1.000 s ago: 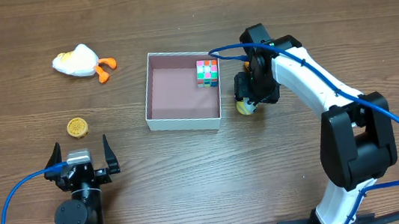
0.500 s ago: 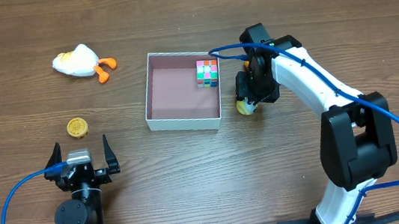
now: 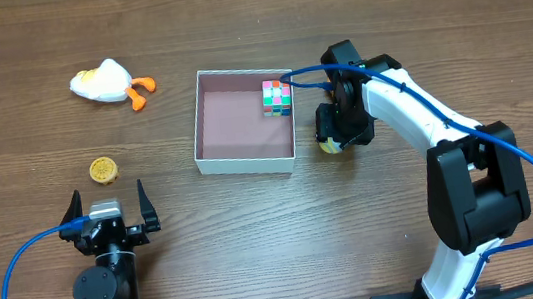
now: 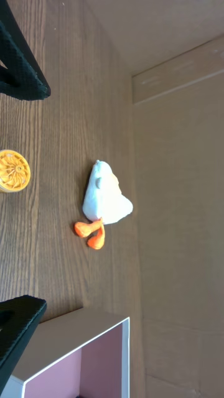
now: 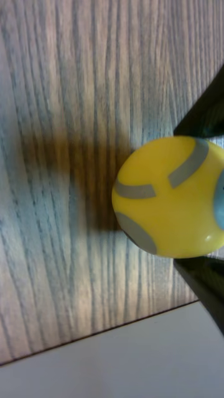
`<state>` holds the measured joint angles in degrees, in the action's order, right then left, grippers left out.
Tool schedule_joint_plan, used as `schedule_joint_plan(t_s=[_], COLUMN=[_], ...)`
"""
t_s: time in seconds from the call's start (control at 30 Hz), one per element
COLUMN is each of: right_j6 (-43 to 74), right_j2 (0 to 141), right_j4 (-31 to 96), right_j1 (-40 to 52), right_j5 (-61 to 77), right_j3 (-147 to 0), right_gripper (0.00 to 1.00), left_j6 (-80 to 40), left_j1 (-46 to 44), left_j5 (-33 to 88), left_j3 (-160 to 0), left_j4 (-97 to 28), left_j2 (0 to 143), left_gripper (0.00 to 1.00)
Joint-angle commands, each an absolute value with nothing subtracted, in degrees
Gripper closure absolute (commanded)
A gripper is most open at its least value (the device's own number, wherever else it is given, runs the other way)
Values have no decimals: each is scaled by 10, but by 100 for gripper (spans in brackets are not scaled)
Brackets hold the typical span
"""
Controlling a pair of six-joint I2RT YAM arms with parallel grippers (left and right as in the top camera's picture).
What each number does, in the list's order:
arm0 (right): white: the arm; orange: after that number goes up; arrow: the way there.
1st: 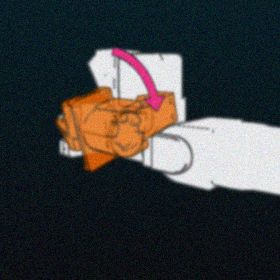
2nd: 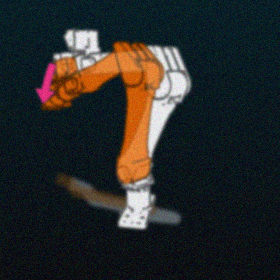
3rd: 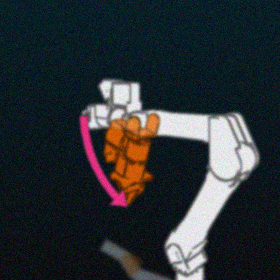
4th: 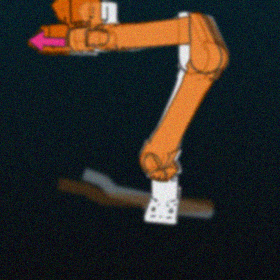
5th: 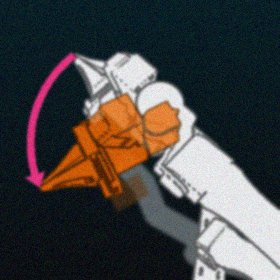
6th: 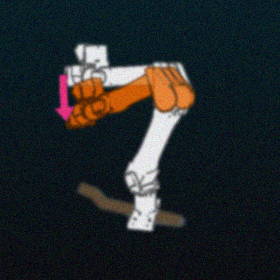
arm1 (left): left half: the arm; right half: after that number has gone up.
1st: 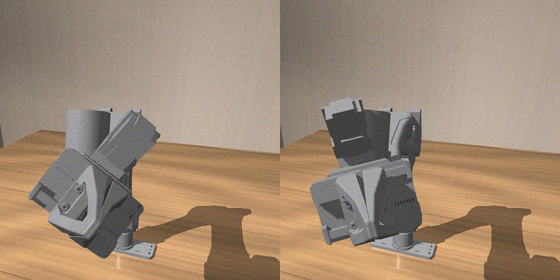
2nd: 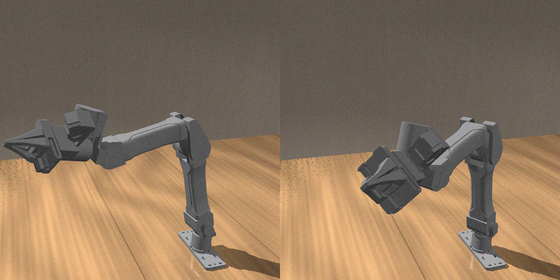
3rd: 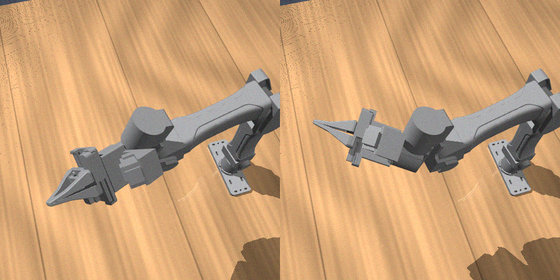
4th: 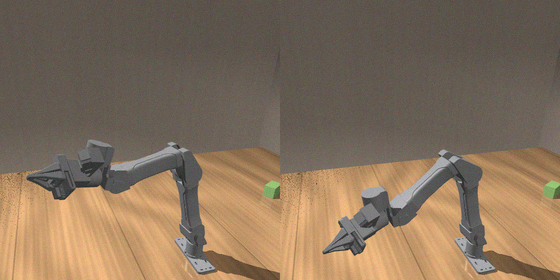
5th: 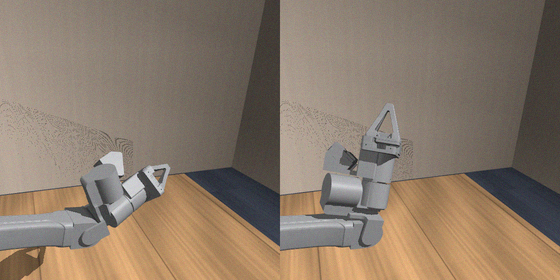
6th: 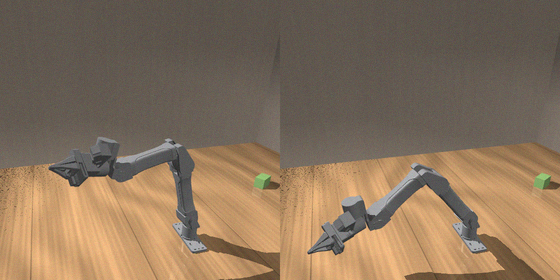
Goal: Pack container
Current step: 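Lower the right gripper over the yellow ball and close on it, then lift the yellow ball and carry it left over the box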
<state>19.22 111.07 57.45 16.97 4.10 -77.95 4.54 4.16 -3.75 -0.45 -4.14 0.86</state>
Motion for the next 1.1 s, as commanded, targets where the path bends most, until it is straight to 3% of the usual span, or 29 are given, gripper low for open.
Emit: schedule_joint_plan(t_s=[0.0, 0.07, 0.17, 0.33, 0.77, 1.07], right_j6=[191, 191, 191, 182, 160, 83], right_j2=[1114, 1114, 1114, 1114, 1113, 1113], right_j4=[571, 571, 571, 593, 747, 729], right_j1=[170, 170, 170, 170, 171, 223], right_j5=[35, 35, 35, 33, -8, 57], right_j3=[-775, -775, -776, -804, -1048, -1095], right_gripper=[51, 59, 64, 65, 65, 62], left_j6=[36, 36, 36, 36, 36, 36], left_j1=[45, 45, 45, 45, 45, 45], left_j5=[-44, -44, -44, -44, -44, -44], left_j3=[-3, -3, -3, -3, -3, -3], left_j4=[-39, -39, -39, -39, -39, -39], left_j2=[6, 6, 6, 6, 6, 6], left_gripper=[0, 0, 0, 0, 0, 0])
